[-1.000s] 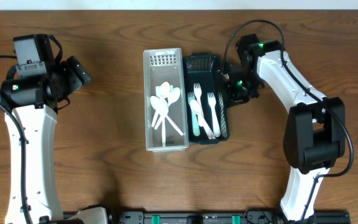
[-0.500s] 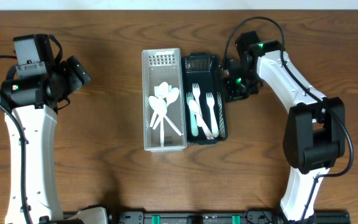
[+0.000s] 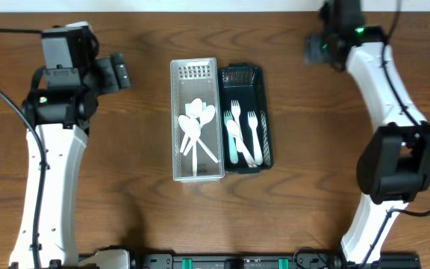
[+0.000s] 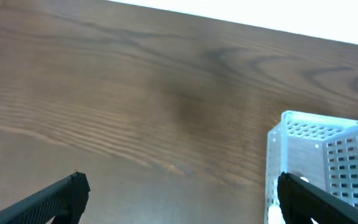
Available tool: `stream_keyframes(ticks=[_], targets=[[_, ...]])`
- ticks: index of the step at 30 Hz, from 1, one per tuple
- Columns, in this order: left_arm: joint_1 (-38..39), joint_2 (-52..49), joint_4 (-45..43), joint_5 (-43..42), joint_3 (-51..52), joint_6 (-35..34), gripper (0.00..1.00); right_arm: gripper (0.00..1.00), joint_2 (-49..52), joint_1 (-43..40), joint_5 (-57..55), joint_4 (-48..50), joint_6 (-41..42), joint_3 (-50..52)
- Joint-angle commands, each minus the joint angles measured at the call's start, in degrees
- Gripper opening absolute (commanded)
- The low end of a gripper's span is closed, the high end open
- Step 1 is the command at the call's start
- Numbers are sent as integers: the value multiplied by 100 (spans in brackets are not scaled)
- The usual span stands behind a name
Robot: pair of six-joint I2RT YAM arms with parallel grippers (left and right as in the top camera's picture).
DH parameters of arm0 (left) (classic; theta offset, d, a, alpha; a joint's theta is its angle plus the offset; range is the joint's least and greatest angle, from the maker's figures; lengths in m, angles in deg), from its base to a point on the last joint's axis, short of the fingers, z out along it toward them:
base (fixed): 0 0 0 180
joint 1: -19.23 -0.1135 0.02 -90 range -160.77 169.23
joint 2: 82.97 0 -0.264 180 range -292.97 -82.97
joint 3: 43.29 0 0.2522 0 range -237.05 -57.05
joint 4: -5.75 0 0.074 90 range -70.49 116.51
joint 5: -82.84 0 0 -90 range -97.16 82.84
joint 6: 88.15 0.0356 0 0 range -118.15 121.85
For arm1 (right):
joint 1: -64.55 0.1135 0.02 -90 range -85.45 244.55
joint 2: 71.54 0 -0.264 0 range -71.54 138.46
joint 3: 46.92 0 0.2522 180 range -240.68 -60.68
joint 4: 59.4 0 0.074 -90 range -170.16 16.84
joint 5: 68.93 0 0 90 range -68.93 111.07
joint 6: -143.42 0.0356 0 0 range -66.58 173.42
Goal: Pack container
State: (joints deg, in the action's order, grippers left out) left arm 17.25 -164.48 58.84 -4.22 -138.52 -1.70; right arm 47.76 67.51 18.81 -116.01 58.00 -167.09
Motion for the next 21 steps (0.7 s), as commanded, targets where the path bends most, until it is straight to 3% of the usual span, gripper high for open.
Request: stream_keyframes(ticks=[1,4,7,12,21], targets=[[9,-125,-24,4,-46,44,98,91,-11,-304,-225,-61,-509,-337],[15,-120,-72,-118,-44,-254,98,99,-136,-573,-223,-286,-592,-404],[52,-122,-245,-459,-11,-271,98,99,-358,-901,-299,-695,-409,-404],[308,-107,-188,-444,33,531,98,99,-992,-1388,-323,-1064,-138,-348],[457,317,-103,-442,96,179,98,99,-2728,-1482,48,-929,-74,848]])
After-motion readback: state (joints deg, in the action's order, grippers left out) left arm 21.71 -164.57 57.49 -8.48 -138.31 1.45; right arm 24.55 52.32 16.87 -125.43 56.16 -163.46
